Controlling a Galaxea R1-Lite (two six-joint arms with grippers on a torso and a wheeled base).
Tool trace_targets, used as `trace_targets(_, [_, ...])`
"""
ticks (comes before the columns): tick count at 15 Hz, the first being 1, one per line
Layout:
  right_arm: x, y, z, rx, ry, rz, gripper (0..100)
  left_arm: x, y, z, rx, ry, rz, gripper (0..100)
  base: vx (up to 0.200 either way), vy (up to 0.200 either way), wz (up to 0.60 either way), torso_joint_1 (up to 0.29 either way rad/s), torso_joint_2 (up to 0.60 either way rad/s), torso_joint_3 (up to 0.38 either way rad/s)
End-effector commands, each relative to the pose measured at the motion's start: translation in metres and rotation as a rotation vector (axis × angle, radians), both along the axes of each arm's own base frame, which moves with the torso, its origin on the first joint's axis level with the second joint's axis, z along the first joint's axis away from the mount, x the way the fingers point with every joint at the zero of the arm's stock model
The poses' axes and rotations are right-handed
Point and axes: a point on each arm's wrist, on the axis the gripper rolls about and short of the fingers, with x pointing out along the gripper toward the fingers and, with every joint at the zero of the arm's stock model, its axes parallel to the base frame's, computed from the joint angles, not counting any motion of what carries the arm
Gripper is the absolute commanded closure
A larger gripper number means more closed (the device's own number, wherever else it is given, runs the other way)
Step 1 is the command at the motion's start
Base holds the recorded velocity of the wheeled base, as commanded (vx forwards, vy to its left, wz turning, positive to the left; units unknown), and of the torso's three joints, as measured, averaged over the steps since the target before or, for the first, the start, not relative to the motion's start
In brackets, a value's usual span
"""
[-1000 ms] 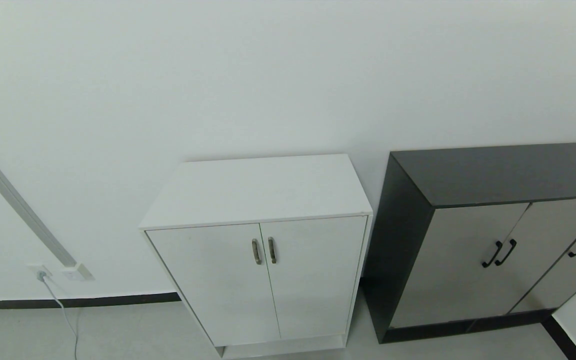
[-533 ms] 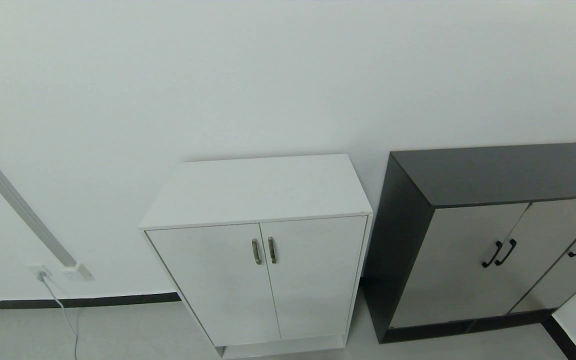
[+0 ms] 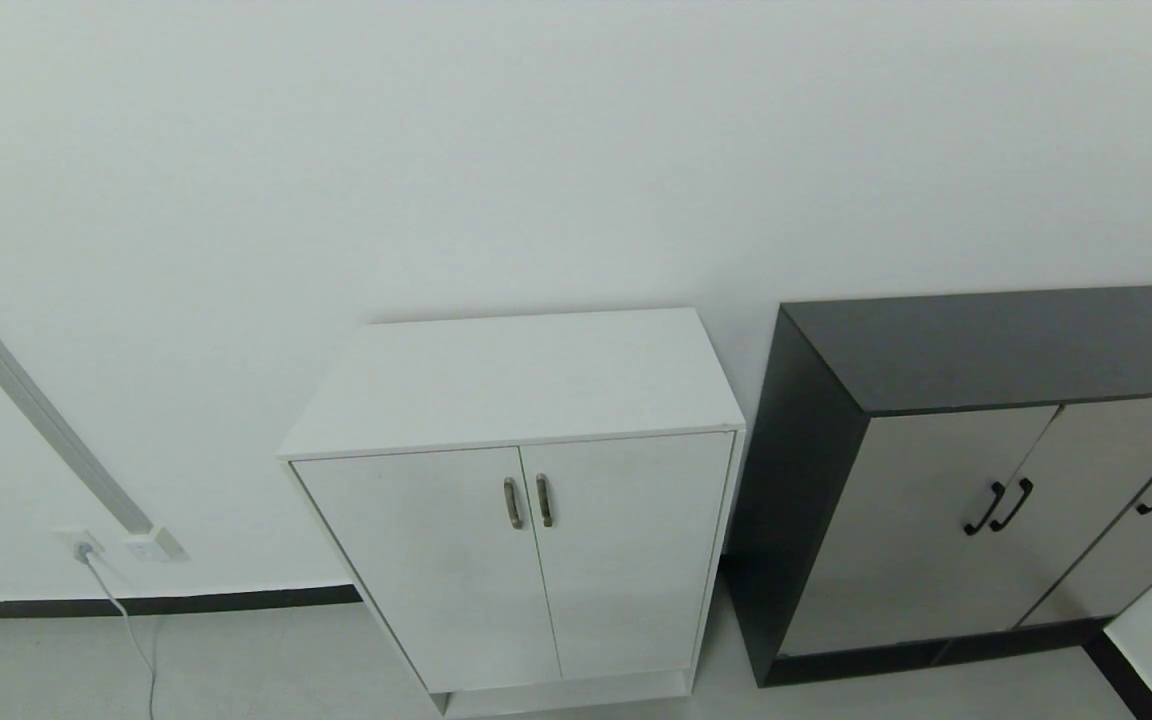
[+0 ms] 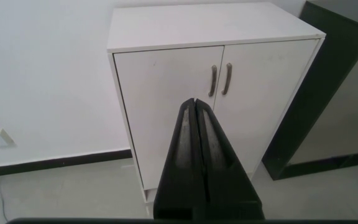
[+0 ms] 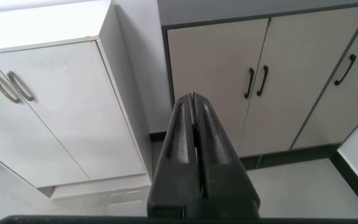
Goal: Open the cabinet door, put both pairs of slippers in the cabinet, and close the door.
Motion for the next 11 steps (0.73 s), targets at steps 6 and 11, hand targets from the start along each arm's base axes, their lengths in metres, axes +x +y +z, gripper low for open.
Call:
trace_targets(6, [0.0001, 0.0000, 0.0001, -0.003, 0.001, 0.001, 100, 0.0001, 0.0000, 0.0001, 0.000, 0.001, 0.000, 100, 0.000, 0.000, 0.00, 0.000, 0.00, 0.000])
trace_targets(11, [0.0001, 0.0000, 0.0001, -0.003, 0.001, 0.000, 100, 0.0001, 0.0000, 0.0002, 0.000, 0.000, 0.000, 100, 0.000, 0.000, 0.00, 0.000, 0.00, 0.000])
